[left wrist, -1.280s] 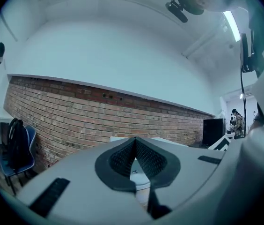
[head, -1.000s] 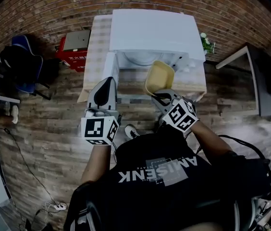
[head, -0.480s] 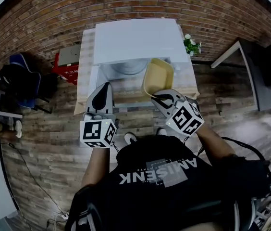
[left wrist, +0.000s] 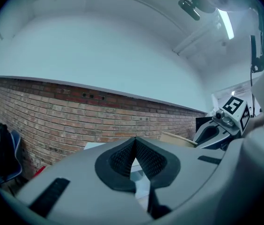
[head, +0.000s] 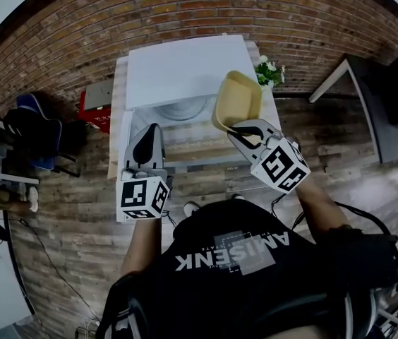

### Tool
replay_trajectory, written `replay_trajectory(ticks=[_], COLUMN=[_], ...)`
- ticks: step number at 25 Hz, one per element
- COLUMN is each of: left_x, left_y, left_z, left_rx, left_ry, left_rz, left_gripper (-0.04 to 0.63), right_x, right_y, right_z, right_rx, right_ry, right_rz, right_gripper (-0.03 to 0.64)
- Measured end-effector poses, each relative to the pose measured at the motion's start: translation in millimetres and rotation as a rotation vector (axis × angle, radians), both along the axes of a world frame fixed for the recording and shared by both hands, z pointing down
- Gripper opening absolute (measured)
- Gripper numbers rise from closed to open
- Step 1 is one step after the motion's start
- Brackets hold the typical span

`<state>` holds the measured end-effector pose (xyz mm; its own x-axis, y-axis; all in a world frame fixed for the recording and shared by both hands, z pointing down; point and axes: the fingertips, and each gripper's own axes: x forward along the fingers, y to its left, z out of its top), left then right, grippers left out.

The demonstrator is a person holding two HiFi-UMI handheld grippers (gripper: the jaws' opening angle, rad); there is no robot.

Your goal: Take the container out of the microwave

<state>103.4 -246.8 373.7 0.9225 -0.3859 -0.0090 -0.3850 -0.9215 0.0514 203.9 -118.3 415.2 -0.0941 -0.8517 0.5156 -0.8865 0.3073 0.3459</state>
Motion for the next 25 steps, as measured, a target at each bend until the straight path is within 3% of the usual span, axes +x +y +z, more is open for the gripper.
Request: replay_trajectory(ticks=[3,7,25], left_x=[4,13,27], left_y=[2,1,-9], left_z=[-9,-7,-21], left_rx=[0.008,-0.003,0.029], left_ry=[0.031,0.018,0.019], left_rz=[-0.025,-0.019,-0.049], left_gripper=[0.012,0.012,0.012], right_x=[20,39,55], right_y=[2,4,11], right_z=[-13,-24,-32], right_rx=[0.030,0.051,0.076], right_ry=[0.004,0.015,0.010], right_rz=[0.026,0.050,0.067], right_gripper=[0.052,0.052,0.052])
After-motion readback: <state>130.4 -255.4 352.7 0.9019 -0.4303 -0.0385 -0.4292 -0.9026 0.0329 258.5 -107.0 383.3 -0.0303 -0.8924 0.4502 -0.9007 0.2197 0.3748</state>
